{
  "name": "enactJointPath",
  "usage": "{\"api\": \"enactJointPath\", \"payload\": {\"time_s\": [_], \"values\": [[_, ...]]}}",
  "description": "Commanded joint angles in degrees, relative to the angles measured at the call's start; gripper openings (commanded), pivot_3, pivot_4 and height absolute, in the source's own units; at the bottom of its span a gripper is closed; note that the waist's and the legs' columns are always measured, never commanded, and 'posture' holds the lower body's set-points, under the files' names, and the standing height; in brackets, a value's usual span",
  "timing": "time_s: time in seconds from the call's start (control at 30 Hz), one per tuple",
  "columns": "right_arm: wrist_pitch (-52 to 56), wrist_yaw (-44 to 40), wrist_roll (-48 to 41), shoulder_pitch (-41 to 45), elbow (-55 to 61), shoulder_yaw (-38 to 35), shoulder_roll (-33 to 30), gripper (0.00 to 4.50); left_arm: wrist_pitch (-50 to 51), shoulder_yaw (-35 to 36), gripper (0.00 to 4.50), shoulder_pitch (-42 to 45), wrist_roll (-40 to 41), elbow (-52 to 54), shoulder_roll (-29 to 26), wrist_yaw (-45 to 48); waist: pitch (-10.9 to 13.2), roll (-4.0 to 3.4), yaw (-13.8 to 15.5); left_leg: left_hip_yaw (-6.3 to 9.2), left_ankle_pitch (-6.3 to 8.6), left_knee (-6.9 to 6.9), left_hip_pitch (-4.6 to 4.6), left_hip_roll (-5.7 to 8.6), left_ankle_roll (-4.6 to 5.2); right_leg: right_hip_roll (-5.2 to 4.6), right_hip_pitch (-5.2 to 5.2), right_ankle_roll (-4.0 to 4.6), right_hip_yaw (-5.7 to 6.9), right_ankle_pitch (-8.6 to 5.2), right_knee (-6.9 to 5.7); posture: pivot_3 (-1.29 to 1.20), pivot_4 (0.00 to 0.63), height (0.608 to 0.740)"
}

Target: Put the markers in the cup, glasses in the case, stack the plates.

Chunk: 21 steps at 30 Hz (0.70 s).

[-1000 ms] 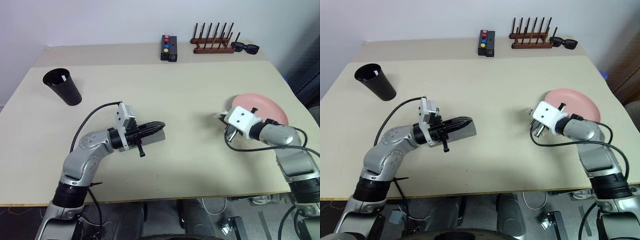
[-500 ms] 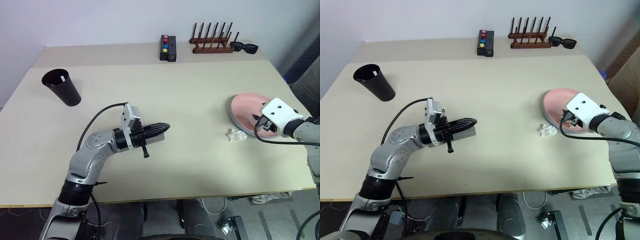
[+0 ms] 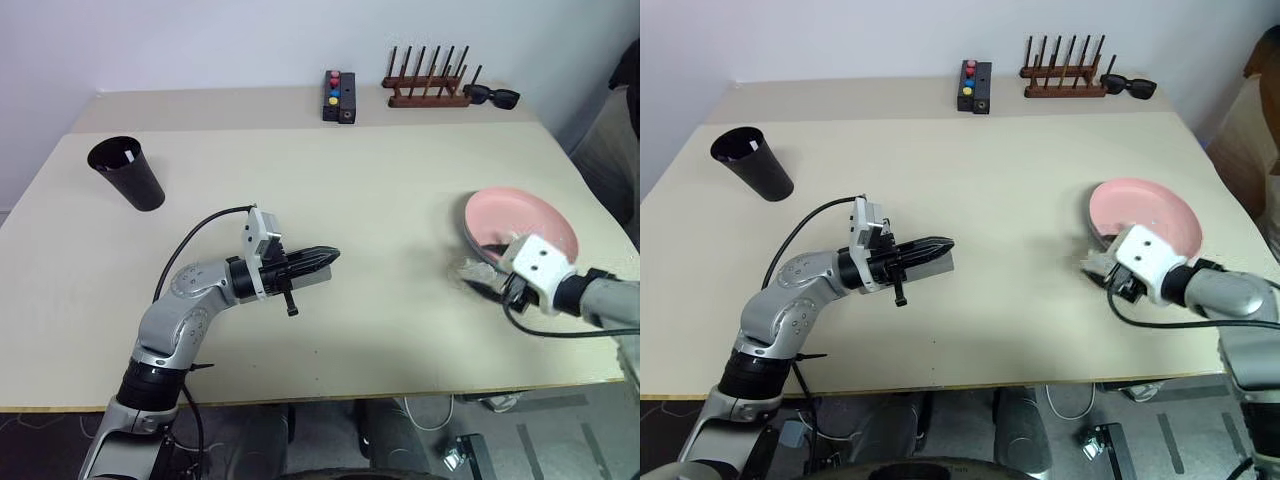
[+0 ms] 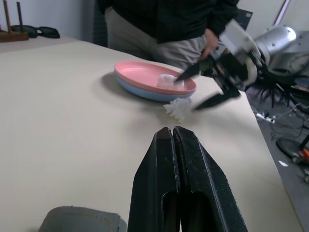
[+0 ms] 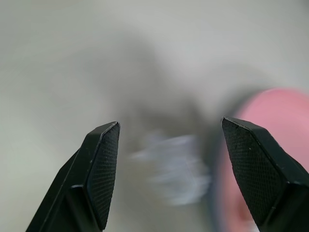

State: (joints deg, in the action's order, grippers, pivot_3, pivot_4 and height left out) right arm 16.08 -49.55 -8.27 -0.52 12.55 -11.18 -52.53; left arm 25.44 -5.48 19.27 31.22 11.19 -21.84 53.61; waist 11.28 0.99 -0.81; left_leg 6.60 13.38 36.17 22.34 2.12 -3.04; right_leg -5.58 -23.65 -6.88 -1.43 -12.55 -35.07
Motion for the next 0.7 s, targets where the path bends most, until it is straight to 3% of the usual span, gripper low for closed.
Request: {"api": "enactJointPath", "payload": {"time_s": [0.03, 0.13, 0.23, 0.4, 0.7], "values": [[0.11, 0.64, 1.58, 0.4, 1.24, 0.95, -0.6, 3.4, -0.74, 0.32, 0.0, 0.68, 0.48, 1.03, 0.14, 0.25, 0.0, 0.0, 0.07, 0.01, 0.0, -0.01, 0.0, -0.01, 0.0, 0.0, 0.0, 0.0, 0.01, 0.0, 0.0, 0.0, 0.15, 0.739], [-0.68, 1.96, 4.57, 1.08, -1.14, 3.1, -0.6, 3.4, -0.82, 0.35, 0.0, 0.63, 0.45, 1.09, 0.13, 0.24, 0.0, 0.0, 0.18, 0.01, 0.0, -0.04, 0.01, -0.01, 0.0, 0.0, -0.01, 0.01, 0.02, -0.01, 0.01, 0.0, 0.15, 0.739], [-1.28, 2.6, 5.74, 1.97, -2.17, 4.3, -0.29, 2.6, -0.79, 0.39, 0.0, 0.44, 0.46, 1.54, 0.09, 0.03, 0.0, 0.0, 0.21, 0.01, 0.0, -0.04, 0.04, 0.01, 0.0, -0.01, -0.02, 0.06, 0.01, 0.02, 0.02, 0.0, 0.15, 0.739], [-2.58, 2.76, 6.64, 3.66, -3.18, 5.03, -0.3, 0.04, -0.53, 0.73, 0.0, -0.37, 0.69, 2.46, -0.11, -0.51, 0.0, 0.0, 0.12, 0.01, 0.0, -0.04, 0.03, 0.0, 0.0, -0.01, -0.02, 0.03, 0.01, 0.01, 0.02, 0.0, 0.15, 0.739], [-4.1, 6.71, 4.71, 12.28, -3.91, 1.9, 2.03, 0.04, -0.5, 0.84, 0.0, -0.39, 0.8, 2.49, -0.02, -1.04, 0.0, 0.0, 0.04, 0.01, 0.0, -0.05, 0.01, -0.01, 0.0, 0.0, -0.03, 0.03, 0.02, 0.01, 0.02, 0.0, 0.15, 0.739]]}}
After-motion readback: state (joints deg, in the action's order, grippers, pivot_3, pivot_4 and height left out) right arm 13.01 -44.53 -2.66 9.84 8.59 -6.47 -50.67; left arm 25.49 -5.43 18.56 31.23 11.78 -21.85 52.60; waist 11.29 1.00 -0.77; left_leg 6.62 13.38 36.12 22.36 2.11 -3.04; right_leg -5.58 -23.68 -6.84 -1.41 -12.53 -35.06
